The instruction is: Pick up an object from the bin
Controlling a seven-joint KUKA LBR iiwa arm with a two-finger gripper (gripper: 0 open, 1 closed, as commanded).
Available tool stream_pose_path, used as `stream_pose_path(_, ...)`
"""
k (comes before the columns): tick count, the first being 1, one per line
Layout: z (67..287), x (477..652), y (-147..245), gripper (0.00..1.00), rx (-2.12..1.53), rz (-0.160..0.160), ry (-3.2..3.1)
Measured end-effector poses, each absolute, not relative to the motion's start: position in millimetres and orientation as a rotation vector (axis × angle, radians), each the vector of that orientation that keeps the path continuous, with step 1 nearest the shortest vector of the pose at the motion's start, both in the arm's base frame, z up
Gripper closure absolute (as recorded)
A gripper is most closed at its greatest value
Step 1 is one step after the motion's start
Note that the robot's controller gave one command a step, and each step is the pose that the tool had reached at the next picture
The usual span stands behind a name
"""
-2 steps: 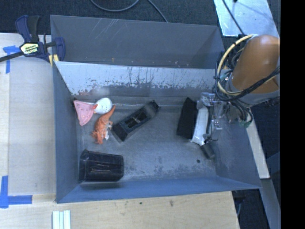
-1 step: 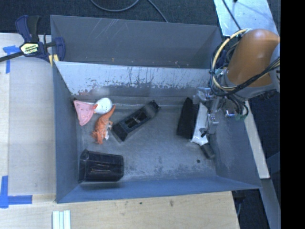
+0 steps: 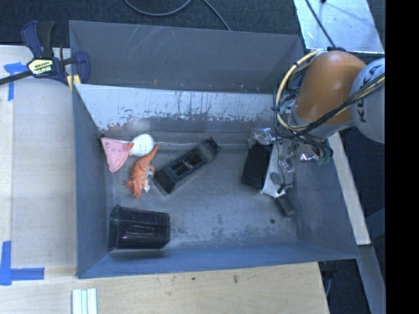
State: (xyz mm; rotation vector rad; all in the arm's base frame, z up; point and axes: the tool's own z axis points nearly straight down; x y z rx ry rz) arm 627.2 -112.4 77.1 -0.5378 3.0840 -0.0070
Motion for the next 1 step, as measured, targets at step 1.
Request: stream_pose_path(1, 64.3, 635.4, -111.8, 1.00, -0.592, -0.008, 3.079)
